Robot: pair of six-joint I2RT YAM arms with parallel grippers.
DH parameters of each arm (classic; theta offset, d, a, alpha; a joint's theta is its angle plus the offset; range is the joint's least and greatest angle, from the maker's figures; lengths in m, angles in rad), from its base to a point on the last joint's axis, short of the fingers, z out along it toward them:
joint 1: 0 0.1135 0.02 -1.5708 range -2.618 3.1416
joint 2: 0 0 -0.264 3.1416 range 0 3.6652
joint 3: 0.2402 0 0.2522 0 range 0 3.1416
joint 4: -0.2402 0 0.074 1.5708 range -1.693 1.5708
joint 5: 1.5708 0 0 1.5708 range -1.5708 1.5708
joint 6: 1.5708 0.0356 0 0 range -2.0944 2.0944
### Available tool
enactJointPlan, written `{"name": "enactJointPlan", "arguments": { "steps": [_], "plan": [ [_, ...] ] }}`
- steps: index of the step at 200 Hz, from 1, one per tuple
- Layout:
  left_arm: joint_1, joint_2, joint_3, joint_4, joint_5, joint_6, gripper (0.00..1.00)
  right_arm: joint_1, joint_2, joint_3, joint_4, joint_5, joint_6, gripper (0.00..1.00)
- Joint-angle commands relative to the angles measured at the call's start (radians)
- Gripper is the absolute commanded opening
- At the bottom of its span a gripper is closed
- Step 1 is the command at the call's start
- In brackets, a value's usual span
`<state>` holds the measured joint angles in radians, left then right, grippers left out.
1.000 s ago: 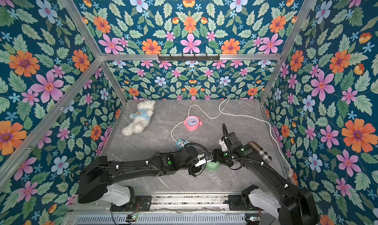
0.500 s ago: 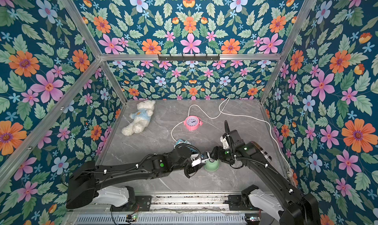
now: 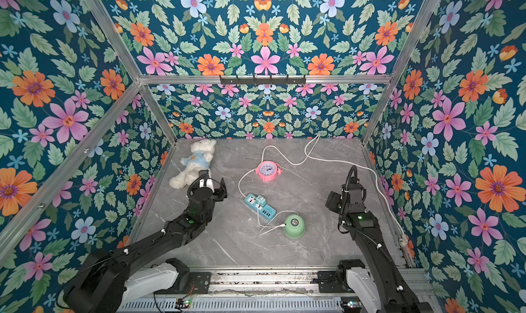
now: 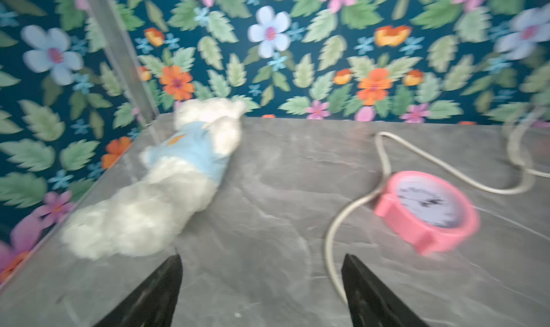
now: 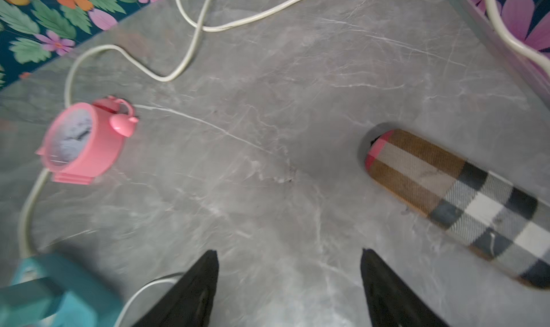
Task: Charge the cordless meat grinders
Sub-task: Reset both arms
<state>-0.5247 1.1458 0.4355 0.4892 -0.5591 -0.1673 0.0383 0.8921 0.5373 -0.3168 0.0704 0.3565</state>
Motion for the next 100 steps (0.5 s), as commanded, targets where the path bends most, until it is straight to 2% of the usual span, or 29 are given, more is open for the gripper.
{"name": "enactJointPlan", "arguments": {
  "steps": [1,13,28,41,50,61,77,90,100],
  "plan": [
    [0.135,0.048,-0.035,0.131,-0.012,0.108,0.89,-0.027,0.078,-0.106,0.437,0.110,-0.157,0.77],
    [0.215,0.080,-0.061,0.169,-0.010,0.106,0.90,-0.043,0.171,-0.148,0.589,0.075,-0.203,0.78],
    [0.291,0.136,-0.126,0.331,0.102,0.128,0.91,-0.053,0.309,-0.192,0.837,0.038,-0.258,0.78],
    [0.324,0.214,-0.149,0.435,0.138,0.140,0.91,-0.056,0.385,-0.160,0.900,-0.006,-0.306,0.77],
    [0.339,0.260,-0.153,0.518,0.154,0.160,0.92,-0.082,0.438,-0.173,1.029,-0.054,-0.273,0.78],
    [0.345,0.289,-0.157,0.580,0.204,0.213,0.93,-0.097,0.503,-0.172,1.056,-0.111,-0.276,0.77],
    [0.379,0.368,-0.176,0.720,0.244,0.230,0.95,-0.101,0.571,-0.283,1.360,-0.151,-0.293,0.76],
    [0.431,0.420,-0.218,0.828,0.311,0.188,0.96,-0.101,0.541,-0.301,1.348,-0.141,-0.287,0.76],
    [0.446,0.488,-0.231,0.956,0.306,0.188,0.99,-0.102,0.557,-0.289,1.354,-0.145,-0.283,0.75]
  ]
}}
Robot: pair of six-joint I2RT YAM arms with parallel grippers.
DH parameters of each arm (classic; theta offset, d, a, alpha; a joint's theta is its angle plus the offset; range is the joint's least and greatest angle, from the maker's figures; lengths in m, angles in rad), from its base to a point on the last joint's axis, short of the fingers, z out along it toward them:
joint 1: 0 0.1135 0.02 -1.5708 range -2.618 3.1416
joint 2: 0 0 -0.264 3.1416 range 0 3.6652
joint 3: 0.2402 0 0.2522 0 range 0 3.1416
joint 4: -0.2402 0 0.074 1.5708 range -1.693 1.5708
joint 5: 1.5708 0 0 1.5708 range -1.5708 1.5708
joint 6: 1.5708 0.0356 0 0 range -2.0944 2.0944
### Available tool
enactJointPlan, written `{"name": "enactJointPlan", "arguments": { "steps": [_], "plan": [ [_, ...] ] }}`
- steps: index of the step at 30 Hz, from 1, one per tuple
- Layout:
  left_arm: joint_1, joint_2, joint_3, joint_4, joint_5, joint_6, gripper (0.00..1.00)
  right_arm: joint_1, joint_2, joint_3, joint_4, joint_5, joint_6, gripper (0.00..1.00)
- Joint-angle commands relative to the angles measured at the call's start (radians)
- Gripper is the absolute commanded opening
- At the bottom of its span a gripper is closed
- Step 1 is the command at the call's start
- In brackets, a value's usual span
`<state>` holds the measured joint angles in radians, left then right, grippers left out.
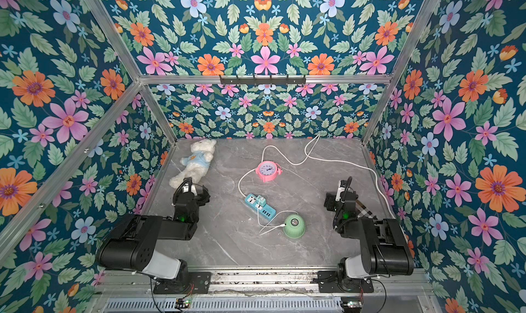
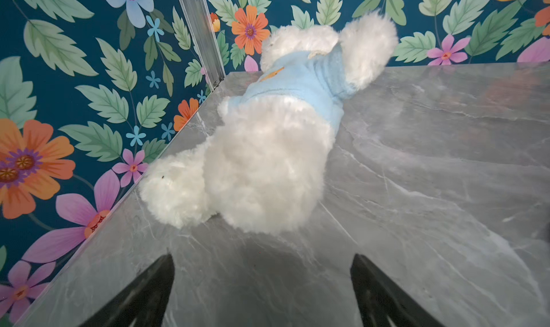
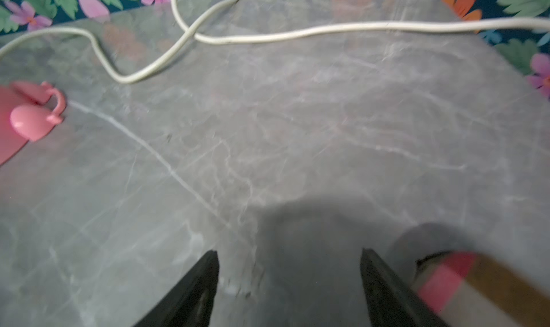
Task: Charge the cordless meat grinders
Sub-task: Reset both arms
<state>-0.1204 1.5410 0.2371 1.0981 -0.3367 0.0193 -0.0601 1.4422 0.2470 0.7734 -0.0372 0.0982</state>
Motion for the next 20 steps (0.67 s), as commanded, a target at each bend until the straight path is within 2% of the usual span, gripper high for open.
{"name": "enactJointPlan", "arguments": {
  "steps": [1,3,5,7,9,15,17,20],
  "plan": [
    [0.042,0.097,-0.032,0.353,0.081,0.002,0.99,-0.003,0.010,0.003,0.265,-0.037,-0.026,0.75],
    [0.043,0.045,0.016,0.154,0.039,-0.038,0.99,-0.004,0.001,0.027,0.192,-0.037,-0.025,0.76],
    [0.043,0.079,0.030,0.201,0.025,-0.029,0.99,-0.005,0.001,0.049,0.145,-0.004,-0.005,0.76],
    [0.041,0.058,0.030,0.155,0.026,-0.034,0.99,-0.010,0.006,0.047,0.158,-0.010,-0.003,0.78],
    [0.041,0.068,0.027,0.180,0.024,-0.030,0.99,-0.010,0.005,0.049,0.153,-0.011,-0.003,0.80],
    [0.068,0.068,0.054,0.118,0.088,-0.048,0.99,-0.010,0.005,0.048,0.155,-0.012,-0.003,0.85],
    [0.071,0.066,0.055,0.114,0.091,-0.049,0.99,-0.010,0.005,0.048,0.153,-0.010,-0.003,0.99],
    [0.070,0.061,0.037,0.144,0.093,-0.043,0.99,-0.010,0.005,0.048,0.154,-0.004,-0.002,0.99]
  ]
}}
